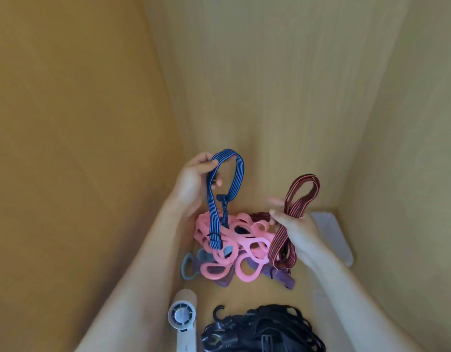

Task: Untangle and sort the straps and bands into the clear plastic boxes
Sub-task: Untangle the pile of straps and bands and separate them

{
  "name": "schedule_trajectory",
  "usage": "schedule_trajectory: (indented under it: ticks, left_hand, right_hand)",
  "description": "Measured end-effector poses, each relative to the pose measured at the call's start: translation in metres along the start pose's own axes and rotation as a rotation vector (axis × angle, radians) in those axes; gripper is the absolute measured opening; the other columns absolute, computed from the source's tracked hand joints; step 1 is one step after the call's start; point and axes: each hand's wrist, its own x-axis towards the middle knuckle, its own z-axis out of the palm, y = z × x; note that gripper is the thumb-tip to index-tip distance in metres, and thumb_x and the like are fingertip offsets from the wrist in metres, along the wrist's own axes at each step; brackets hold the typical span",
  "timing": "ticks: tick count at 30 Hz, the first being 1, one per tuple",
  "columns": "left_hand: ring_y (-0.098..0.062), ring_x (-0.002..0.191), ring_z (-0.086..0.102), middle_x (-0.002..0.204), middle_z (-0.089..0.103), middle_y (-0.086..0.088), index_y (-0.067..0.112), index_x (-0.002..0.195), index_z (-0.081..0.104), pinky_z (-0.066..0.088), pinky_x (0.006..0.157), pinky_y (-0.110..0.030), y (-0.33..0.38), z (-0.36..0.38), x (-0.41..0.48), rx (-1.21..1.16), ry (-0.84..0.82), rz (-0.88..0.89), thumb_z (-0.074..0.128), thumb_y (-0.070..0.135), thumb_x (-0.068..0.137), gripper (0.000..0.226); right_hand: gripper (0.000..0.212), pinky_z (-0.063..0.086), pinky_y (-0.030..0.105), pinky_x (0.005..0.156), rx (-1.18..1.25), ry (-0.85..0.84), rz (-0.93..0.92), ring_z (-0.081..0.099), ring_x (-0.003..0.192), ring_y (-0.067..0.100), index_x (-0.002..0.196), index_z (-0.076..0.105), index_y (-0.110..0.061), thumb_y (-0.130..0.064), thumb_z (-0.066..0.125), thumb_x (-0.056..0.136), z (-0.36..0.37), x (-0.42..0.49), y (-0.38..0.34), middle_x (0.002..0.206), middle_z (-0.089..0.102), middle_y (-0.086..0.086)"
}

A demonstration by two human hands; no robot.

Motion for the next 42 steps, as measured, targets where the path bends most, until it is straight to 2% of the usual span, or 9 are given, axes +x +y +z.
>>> schedule_trajectory:
  ticks: [4, 8, 13, 17, 22, 26, 34, 38, 42]
  left_hand:
    - [-0.018, 0.052, 0.045, 0.120, 0.066, -0.024, 0.014, 0.080, 0.044, 0.031, 0.052, -0.026, 0.044, 0.014, 0.000, -0.035, -0.116, 0.098, 0.048, 0.005, 0.091, 0.014]
    - [-0.017, 0.052, 0.039, 0.130, 0.063, -0.025, 0.015, 0.081, 0.041, 0.024, 0.058, -0.032, 0.073, 0.024, -0.001, -0.061, -0.222, 0.158, 0.046, 0.007, 0.091, 0.014]
    - [-0.015, 0.051, 0.033, 0.132, 0.064, -0.021, 0.016, 0.081, 0.040, 0.018, 0.057, -0.033, 0.085, 0.023, -0.003, -0.125, -0.248, 0.152, 0.045, 0.009, 0.089, 0.012]
    - [-0.013, 0.050, 0.031, 0.134, 0.063, -0.019, 0.014, 0.080, 0.038, 0.022, 0.054, -0.027, 0.082, 0.017, -0.006, -0.196, -0.219, 0.134, 0.044, 0.010, 0.087, 0.010]
    - [-0.010, 0.045, 0.027, 0.136, 0.062, -0.018, 0.014, 0.079, 0.037, 0.016, 0.052, -0.028, 0.090, 0.016, -0.007, -0.222, -0.185, 0.188, 0.038, 0.008, 0.090, 0.013]
    - [-0.010, 0.043, 0.024, 0.131, 0.065, -0.018, 0.015, 0.077, 0.036, 0.011, 0.051, -0.029, 0.093, 0.013, -0.008, -0.229, -0.152, 0.201, 0.035, 0.008, 0.089, 0.014]
    - [-0.015, 0.050, 0.037, 0.083, 0.065, -0.010, 0.016, 0.079, 0.046, 0.029, 0.056, -0.029, 0.068, 0.006, 0.006, -0.124, 0.166, 0.122, 0.042, 0.015, 0.095, 0.016]
    - [-0.016, 0.052, 0.044, 0.078, 0.068, -0.006, 0.010, 0.092, 0.055, 0.035, 0.058, -0.027, 0.061, 0.012, 0.015, 0.032, 0.086, 0.105, 0.058, 0.013, 0.089, 0.005]
    - [-0.016, 0.061, 0.053, 0.085, 0.069, -0.004, 0.009, 0.108, 0.062, 0.043, 0.062, -0.025, 0.081, 0.028, 0.026, 0.193, -0.063, 0.084, 0.062, 0.028, 0.086, 0.029]
  right_hand:
    - [0.030, 0.051, 0.026, 0.064, -0.102, -0.055, -0.119, 0.063, 0.065, 0.009, 0.117, 0.065, -0.032, -0.015, 0.070, 0.093, 0.019, 0.015, -0.032, 0.067, 0.067, 0.002]
    - [0.017, 0.049, 0.029, 0.071, -0.275, -0.103, -0.158, 0.061, 0.061, 0.011, 0.098, 0.065, -0.012, -0.019, 0.077, 0.087, 0.039, 0.021, -0.055, 0.062, 0.065, 0.000]
    - [0.024, 0.038, 0.032, 0.064, -0.259, -0.047, -0.162, 0.050, 0.060, 0.017, 0.068, 0.063, -0.016, -0.018, 0.072, 0.090, 0.051, 0.027, -0.073, 0.055, 0.057, -0.002]
    - [0.034, 0.035, 0.031, 0.062, -0.204, -0.170, -0.196, 0.048, 0.055, 0.016, 0.055, 0.057, -0.012, 0.003, 0.065, 0.084, 0.051, 0.024, -0.085, 0.055, 0.053, 0.002]
    - [0.024, 0.044, 0.027, 0.059, -0.162, -0.429, -0.010, 0.052, 0.051, 0.012, 0.094, 0.066, -0.015, 0.008, 0.063, 0.089, 0.051, 0.016, -0.066, 0.057, 0.055, 0.003]
    - [0.011, 0.048, 0.029, 0.071, -0.295, -0.255, -0.103, 0.060, 0.065, 0.013, 0.080, 0.069, -0.017, -0.012, 0.077, 0.087, 0.059, 0.022, -0.062, 0.061, 0.063, -0.008]
    - [0.026, 0.044, 0.026, 0.054, -0.028, -0.086, -0.292, 0.048, 0.053, 0.014, 0.069, 0.057, -0.014, -0.011, 0.075, 0.089, 0.057, 0.027, -0.150, 0.059, 0.050, 0.000]
    - [0.030, 0.043, 0.030, 0.061, -0.106, -0.033, -0.401, 0.051, 0.054, 0.013, 0.067, 0.055, -0.016, -0.017, 0.078, 0.086, 0.060, 0.030, -0.200, 0.059, 0.052, -0.002]
    - [0.029, 0.042, 0.028, 0.056, -0.204, -0.129, -0.483, 0.047, 0.051, 0.013, 0.067, 0.056, -0.015, -0.017, 0.075, 0.089, 0.058, 0.030, -0.231, 0.057, 0.049, -0.002]
